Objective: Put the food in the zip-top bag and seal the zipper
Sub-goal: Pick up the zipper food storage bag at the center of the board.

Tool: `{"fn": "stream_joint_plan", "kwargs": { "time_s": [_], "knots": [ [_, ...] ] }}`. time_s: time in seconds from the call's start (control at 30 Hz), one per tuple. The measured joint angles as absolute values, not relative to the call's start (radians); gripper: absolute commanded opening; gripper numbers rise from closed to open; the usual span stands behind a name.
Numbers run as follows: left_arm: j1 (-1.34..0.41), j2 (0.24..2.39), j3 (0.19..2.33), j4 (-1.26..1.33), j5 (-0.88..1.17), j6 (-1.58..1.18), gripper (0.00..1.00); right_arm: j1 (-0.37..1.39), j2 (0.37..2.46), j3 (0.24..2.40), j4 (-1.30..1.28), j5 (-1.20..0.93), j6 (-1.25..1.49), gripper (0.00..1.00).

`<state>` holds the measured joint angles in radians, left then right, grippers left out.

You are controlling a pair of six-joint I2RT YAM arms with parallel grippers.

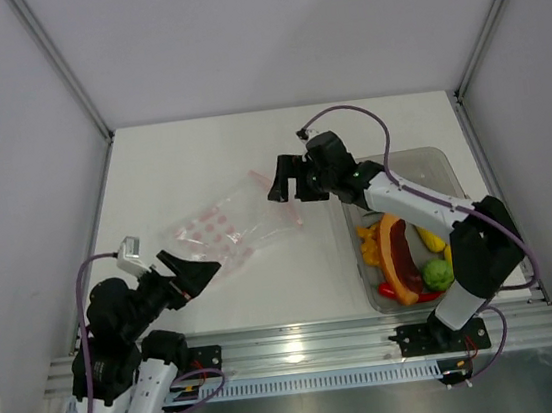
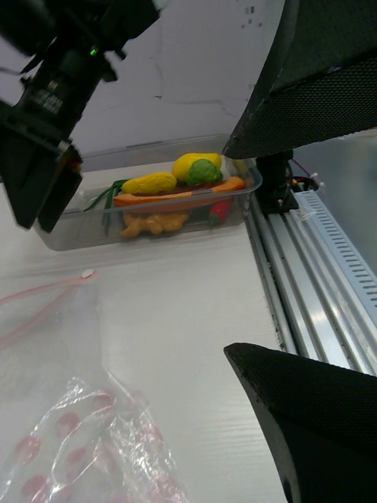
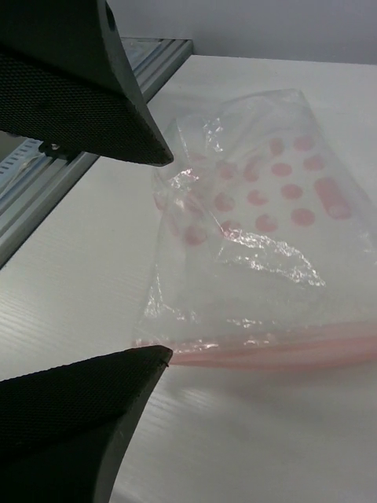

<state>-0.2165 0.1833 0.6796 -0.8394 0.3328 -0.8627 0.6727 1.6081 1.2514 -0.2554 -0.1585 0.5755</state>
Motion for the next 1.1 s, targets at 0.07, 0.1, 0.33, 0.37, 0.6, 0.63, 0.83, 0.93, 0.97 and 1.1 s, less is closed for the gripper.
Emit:
{"fn": "stream_joint_plan", "kwargs": {
  "time_s": [0.07, 0.1, 0.33, 0.37, 0.6, 0.63, 0.83, 0.93, 0.97, 1.1],
  "knots": [
    [-0.216, 0.181, 0.677, -0.836, 0.373, -0.863, 0.99, 0.637, 1.648, 1.251, -0.228, -0.203, 0.575, 0.95],
    [-0.216, 0.177, 0.672, -0.83, 0.394, -0.863, 0.99, 0.621, 1.666, 1.251, -0.213, -0.227, 0.574, 0.94],
    [-0.216, 0.168, 0.662, -0.809, 0.464, -0.863, 0.98, 0.554, 1.769, 1.242, -0.122, -0.384, 0.548, 0.87],
    [-0.216, 0.168, 0.662, -0.808, 0.469, -0.863, 0.97, 0.554, 1.779, 1.238, -0.111, -0.403, 0.546, 0.87],
    [-0.216, 0.186, 0.662, -0.802, 0.481, -0.863, 0.96, 0.555, 1.881, 1.208, -0.006, -0.506, 0.537, 0.85],
    [-0.216, 0.189, 0.662, -0.802, 0.482, -0.863, 0.96, 0.555, 1.897, 1.203, 0.01, -0.519, 0.535, 0.83],
    [-0.216, 0.189, 0.662, -0.802, 0.483, -0.863, 0.95, 0.557, 1.945, 1.192, 0.066, -0.58, 0.526, 0.75],
    [-0.216, 0.189, 0.662, -0.802, 0.483, -0.863, 0.95, 0.561, 1.946, 1.189, 0.076, -0.58, 0.516, 0.79],
    [-0.216, 0.19, 0.662, -0.802, 0.483, -0.863, 0.95, 0.562, 1.946, 1.189, 0.079, -0.579, 0.514, 0.8],
    [-0.216, 0.192, 0.662, -0.802, 0.484, -0.862, 0.95, 0.565, 1.946, 1.183, 0.079, -0.552, 0.49, 0.82]
  ]
}}
